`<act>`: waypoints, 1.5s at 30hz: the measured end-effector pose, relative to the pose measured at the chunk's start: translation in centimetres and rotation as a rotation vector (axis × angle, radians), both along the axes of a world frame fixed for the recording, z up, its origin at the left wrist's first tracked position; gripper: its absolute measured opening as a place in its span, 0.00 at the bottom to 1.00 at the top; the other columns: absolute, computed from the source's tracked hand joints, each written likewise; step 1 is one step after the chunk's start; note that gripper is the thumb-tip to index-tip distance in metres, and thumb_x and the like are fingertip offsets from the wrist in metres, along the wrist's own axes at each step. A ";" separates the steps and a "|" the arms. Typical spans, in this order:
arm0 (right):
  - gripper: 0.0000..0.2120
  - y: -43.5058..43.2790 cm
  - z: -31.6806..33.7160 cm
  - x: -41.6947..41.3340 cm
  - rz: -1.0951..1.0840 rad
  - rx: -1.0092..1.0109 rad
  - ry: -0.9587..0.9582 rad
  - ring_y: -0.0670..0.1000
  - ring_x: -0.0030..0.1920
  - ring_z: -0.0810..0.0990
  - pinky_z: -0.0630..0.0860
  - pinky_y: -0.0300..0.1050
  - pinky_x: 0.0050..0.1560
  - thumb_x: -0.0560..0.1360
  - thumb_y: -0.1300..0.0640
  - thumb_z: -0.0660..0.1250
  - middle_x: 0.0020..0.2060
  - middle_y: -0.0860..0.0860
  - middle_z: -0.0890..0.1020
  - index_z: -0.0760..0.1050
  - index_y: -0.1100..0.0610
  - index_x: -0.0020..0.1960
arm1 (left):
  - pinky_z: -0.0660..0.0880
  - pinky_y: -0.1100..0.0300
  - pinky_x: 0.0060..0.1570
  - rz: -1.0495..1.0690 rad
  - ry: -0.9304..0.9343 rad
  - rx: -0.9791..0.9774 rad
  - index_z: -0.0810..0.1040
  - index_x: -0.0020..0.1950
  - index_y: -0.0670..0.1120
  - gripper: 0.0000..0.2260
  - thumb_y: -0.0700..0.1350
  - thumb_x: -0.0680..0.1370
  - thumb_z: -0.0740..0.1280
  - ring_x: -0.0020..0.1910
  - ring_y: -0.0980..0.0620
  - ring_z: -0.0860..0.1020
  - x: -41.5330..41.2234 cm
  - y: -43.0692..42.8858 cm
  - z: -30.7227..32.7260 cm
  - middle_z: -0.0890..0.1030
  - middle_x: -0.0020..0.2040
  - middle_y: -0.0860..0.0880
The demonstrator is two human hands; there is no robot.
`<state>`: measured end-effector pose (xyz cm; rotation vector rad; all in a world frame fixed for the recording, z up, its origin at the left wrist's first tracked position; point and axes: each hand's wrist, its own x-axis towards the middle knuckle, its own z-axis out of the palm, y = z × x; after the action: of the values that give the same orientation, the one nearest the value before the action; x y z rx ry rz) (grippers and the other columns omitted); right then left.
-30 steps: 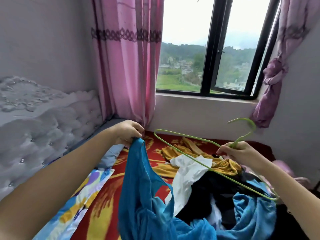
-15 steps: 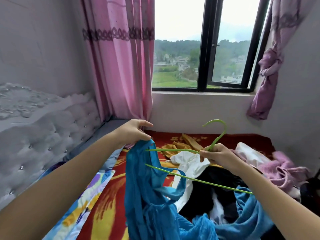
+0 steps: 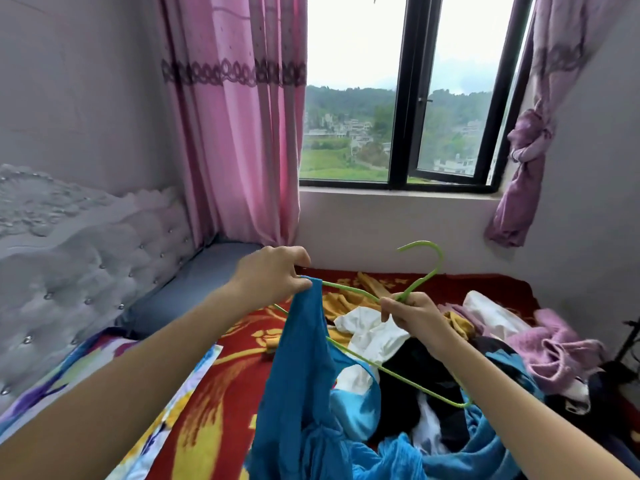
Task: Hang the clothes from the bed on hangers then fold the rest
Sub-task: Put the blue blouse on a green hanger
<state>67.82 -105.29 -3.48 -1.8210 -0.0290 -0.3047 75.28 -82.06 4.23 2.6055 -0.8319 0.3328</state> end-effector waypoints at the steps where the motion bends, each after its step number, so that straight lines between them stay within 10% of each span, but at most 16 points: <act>1: 0.18 0.0 0.2 0.0 -0.007 0.017 -0.009 0.41 0.20 0.59 0.56 0.30 0.23 0.77 0.63 0.63 0.17 0.43 0.63 0.74 0.61 0.29 | 0.69 0.60 0.42 0.054 -0.186 0.103 0.77 0.58 0.53 0.15 0.55 0.73 0.69 0.48 0.53 0.75 -0.1 0.2 0.1 0.76 0.40 0.57; 7: 0.18 0.9 1.1 -0.5 -0.032 0.098 -0.039 0.40 0.18 0.59 0.56 0.28 0.20 0.77 0.62 0.62 0.17 0.44 0.63 0.72 0.61 0.28 | 0.61 0.54 0.60 -0.140 -0.185 0.273 0.73 0.66 0.53 0.21 0.58 0.75 0.65 0.64 0.51 0.68 0.3 0.7 -0.7 0.74 0.62 0.54; 17: 0.09 -0.4 4.8 -1.9 -0.057 -0.006 -0.129 0.43 0.33 0.79 0.72 0.34 0.35 0.70 0.48 0.65 0.33 0.47 0.84 0.81 0.52 0.40 | 0.71 0.55 0.43 -0.093 -0.157 -0.123 0.84 0.48 0.48 0.06 0.47 0.74 0.69 0.43 0.51 0.76 0.0 2.8 0.4 0.82 0.41 0.51; 23: 0.18 -7.2 0.1 -1.1 -0.561 0.277 0.111 0.47 0.34 0.74 0.67 0.40 0.35 0.81 0.49 0.54 0.39 0.52 0.78 0.76 0.56 0.40 | 0.70 0.60 0.40 -0.074 -0.118 -0.404 0.84 0.44 0.43 0.03 0.39 0.73 0.71 0.34 0.60 0.74 0.9 6.3 1.8 0.79 0.33 0.58; 27: 0.12 -2.9 -6.1 0.4 -0.382 0.196 0.497 0.52 0.48 0.73 0.68 0.45 0.47 0.80 0.49 0.57 0.50 0.56 0.76 0.75 0.56 0.53 | 0.70 0.59 0.40 -0.102 -0.130 -0.432 0.84 0.43 0.44 0.03 0.39 0.74 0.70 0.34 0.57 0.75 0.3 6.0 2.8 0.81 0.34 0.52; 32: 0.32 3.1 -7.5 2.6 -0.066 0.020 0.423 0.51 0.63 0.70 0.68 0.40 0.55 0.75 0.50 0.67 0.68 0.55 0.68 0.59 0.56 0.74 | 0.67 0.73 0.36 -0.126 -0.093 -0.453 0.82 0.42 0.45 0.04 0.37 0.74 0.70 0.33 0.65 0.74 -0.4 5.3 3.2 0.78 0.33 0.55; 42: 0.19 3.9 -8.2 5.6 -0.087 0.022 0.251 0.47 0.39 0.77 0.73 0.29 0.35 0.72 0.75 0.56 0.42 0.53 0.79 0.80 0.58 0.49 | 0.67 0.76 0.35 -0.073 0.001 -0.658 0.81 0.44 0.43 0.05 0.34 0.73 0.70 0.30 0.68 0.73 -0.3 8.8 1.8 0.79 0.27 0.59; 45: 0.17 3.1 -7.2 5.7 -0.167 -0.034 0.194 0.49 0.44 0.75 0.72 0.29 0.36 0.76 0.71 0.53 0.45 0.53 0.77 0.76 0.63 0.57 | 0.68 0.76 0.36 -0.069 0.000 -0.648 0.81 0.44 0.43 0.05 0.34 0.73 0.69 0.30 0.69 0.74 -0.1 10.3 1.4 0.79 0.28 0.63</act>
<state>73.53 -102.20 -10.63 -1.8835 0.2556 -0.2443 75.22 -71.78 5.62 1.9707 -0.6696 0.4878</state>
